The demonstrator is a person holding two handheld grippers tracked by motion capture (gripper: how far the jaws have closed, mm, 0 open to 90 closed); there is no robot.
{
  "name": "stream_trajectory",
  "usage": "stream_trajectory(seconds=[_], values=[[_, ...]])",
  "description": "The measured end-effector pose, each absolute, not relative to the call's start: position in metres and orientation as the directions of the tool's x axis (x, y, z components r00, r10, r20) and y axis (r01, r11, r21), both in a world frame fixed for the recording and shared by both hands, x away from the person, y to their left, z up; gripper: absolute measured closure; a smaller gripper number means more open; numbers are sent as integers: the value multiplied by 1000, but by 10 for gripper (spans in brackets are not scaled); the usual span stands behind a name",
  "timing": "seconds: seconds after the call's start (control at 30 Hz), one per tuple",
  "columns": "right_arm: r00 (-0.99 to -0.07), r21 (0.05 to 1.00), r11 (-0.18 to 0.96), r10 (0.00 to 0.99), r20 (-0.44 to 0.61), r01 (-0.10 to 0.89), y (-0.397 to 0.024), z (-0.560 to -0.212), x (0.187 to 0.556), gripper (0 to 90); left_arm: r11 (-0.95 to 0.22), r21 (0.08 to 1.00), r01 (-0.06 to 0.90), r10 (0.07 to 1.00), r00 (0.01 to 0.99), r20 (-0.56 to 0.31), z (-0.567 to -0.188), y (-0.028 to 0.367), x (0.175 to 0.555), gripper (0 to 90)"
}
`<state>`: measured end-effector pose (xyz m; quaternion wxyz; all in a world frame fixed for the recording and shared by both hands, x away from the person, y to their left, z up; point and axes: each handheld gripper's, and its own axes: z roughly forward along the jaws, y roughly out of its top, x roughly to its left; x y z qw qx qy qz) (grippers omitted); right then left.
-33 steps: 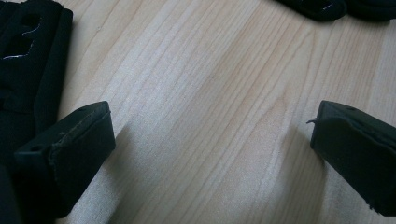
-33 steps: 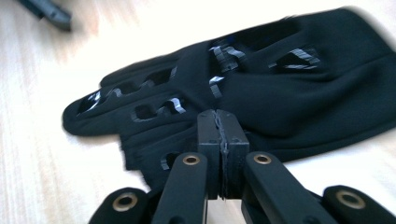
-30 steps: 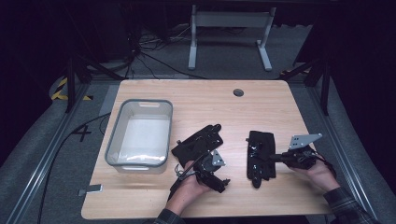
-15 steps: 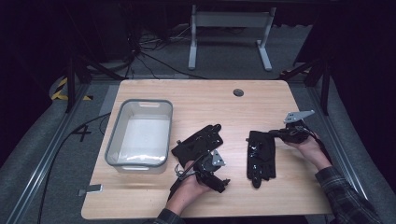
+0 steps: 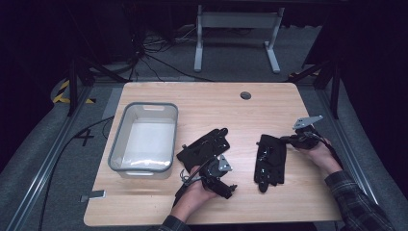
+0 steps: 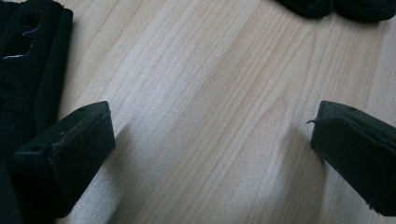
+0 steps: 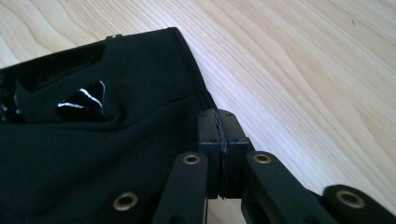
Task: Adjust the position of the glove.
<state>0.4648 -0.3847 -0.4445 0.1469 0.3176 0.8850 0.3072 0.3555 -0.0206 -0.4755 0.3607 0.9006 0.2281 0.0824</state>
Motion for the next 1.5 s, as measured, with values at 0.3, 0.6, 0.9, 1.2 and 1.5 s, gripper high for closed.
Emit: stream_trajectory(seconds=[0.3,0.6,0.9,1.2,1.5], values=[[-741,625,597,670,-43,503,-410,-443,434,900,-636,687,351,471,882,-16,-475,-21,356,1],[-751,614,613,659,-48,498,-424,-442,385,900,-636,686,354,472,882,-18,-475,-21,355,1],[-771,614,620,637,-31,488,-422,-444,342,900,-635,686,355,473,881,-18,-475,-21,355,1],[-814,665,621,580,-33,415,-393,-428,352,900,-635,686,355,472,881,-18,-475,-21,355,1],[-875,674,659,483,-39,334,-343,-425,373,900,-635,686,355,472,881,-18,-475,-20,355,1]])
